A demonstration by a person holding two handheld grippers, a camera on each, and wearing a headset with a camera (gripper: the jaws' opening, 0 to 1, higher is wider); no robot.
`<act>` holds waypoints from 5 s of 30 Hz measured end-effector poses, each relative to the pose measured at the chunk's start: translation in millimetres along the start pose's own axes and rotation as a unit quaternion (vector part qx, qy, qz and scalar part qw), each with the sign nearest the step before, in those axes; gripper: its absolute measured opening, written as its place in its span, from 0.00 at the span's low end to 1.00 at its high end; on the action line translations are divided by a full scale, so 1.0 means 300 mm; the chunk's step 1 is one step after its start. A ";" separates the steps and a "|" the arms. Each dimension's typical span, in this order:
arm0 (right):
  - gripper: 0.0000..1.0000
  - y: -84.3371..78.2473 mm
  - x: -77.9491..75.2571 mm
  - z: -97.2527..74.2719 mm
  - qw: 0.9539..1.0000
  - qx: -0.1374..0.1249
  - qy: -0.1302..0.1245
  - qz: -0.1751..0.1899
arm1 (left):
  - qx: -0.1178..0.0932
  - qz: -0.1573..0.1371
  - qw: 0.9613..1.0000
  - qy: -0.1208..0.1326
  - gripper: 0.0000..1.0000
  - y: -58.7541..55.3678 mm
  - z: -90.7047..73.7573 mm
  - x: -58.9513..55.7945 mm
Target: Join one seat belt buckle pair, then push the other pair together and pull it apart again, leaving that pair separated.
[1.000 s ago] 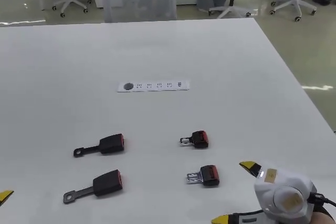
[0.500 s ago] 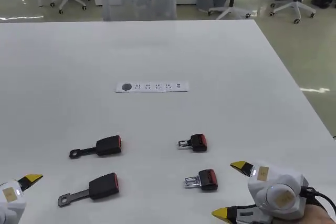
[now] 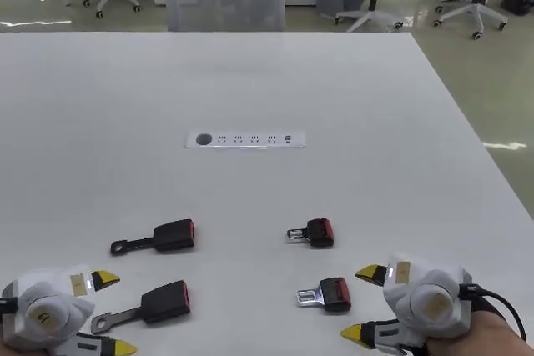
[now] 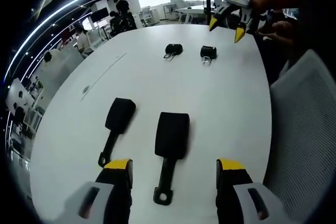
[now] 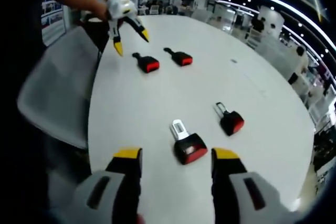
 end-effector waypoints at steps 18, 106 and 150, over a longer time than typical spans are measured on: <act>0.40 -0.016 -0.080 0.133 0.992 0.070 0.066 -0.085 | 0.035 0.044 0.996 -0.063 0.42 0.058 0.112 0.011; 0.32 0.264 0.127 0.447 0.989 0.029 0.113 -0.086 | 0.070 0.195 0.971 -0.123 0.30 0.017 0.193 0.034; 0.29 0.436 0.202 0.575 0.986 0.015 0.124 -0.112 | 0.084 0.210 0.967 -0.119 0.29 0.023 0.194 0.026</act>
Point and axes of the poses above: the centre of the closed fingertips' face, and the gripper's own axes: z roughly forward along the fingers, x roughly to its left, y roughly out of its top, the point moved 6 cm from there along -z, roughly backward along the fingers
